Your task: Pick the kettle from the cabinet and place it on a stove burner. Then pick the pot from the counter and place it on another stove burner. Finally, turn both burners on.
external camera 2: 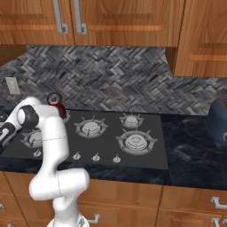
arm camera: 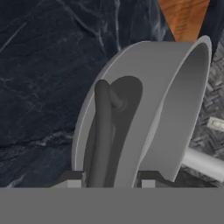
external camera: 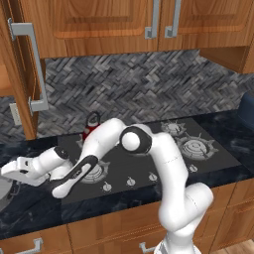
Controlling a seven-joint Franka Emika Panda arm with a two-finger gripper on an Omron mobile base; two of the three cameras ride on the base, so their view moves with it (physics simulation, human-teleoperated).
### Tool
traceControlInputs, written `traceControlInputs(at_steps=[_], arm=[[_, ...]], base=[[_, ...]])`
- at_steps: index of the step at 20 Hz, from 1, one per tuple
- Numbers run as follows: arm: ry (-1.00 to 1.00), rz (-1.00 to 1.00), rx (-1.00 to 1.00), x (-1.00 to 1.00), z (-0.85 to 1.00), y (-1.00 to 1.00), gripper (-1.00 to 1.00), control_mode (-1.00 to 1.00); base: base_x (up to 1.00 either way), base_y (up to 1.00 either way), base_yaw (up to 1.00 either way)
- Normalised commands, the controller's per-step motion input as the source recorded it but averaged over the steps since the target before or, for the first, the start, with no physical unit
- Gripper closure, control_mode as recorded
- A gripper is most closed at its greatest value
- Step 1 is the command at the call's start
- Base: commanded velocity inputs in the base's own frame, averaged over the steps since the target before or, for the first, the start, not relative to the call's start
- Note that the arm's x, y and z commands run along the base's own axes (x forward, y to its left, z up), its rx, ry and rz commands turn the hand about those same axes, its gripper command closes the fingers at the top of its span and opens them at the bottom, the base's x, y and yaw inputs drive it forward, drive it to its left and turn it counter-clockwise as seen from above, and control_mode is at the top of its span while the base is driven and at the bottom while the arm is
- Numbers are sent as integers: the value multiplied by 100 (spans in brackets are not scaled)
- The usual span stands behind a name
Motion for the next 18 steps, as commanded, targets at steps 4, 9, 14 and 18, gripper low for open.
traceControlInputs(at_steps=[4,9,14,18], arm=[[0,-2,1,-11,41,-19,100,-100],[0,-2,0,-13,35,-15,100,-100],[0,-2,0,-14,34,-19,100,-100],[0,-3,0,-10,28,-31,100,-100]], base=[[0,0,0],[0,0,0],[0,0,0],[0,0,0]])
